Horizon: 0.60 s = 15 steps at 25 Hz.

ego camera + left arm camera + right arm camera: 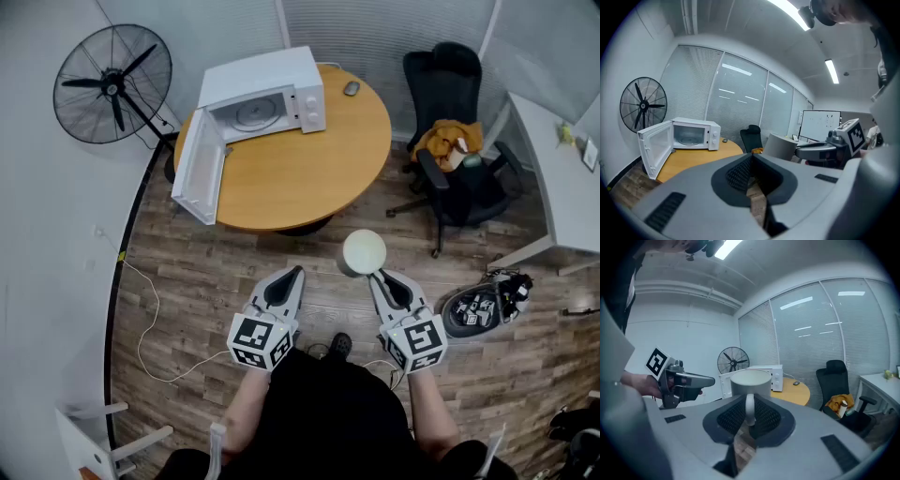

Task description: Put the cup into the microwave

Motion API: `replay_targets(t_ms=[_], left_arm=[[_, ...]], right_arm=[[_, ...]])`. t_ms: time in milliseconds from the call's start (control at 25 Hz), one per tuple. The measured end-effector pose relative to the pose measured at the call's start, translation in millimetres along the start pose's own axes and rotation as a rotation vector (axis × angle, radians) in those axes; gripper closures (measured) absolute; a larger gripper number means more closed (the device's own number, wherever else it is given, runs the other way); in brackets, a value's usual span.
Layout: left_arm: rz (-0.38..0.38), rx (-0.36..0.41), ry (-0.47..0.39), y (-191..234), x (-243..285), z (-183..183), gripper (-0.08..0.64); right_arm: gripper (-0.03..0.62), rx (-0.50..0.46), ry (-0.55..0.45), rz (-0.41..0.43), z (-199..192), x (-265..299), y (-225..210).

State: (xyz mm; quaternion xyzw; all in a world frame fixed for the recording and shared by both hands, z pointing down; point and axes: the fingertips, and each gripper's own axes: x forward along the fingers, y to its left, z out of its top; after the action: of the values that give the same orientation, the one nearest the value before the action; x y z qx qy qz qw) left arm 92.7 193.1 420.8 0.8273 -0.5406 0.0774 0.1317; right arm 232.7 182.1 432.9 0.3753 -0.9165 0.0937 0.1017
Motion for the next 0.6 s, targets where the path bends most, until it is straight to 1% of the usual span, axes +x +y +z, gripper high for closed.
replay_targets(t_ms=[320, 480, 600], left_arm=[[0.003, -0.01, 0.013, -4.4, -2.0, -5.2, 0.561], [0.012, -0.014, 0.017, -4.8, -0.3, -6.2, 0.561], [0.017, -0.021, 0.02, -4.9, -1.5, -9.6, 0.561]], right_arm=[[0.535, 0.01, 0.011, 0.008, 0.3, -1.8, 2.9], [0.535, 0.048, -0.014, 0.008, 4.2, 0.0, -0.6], [0.535, 0.036, -0.008, 0.022, 4.3, 3.3, 1.6]])
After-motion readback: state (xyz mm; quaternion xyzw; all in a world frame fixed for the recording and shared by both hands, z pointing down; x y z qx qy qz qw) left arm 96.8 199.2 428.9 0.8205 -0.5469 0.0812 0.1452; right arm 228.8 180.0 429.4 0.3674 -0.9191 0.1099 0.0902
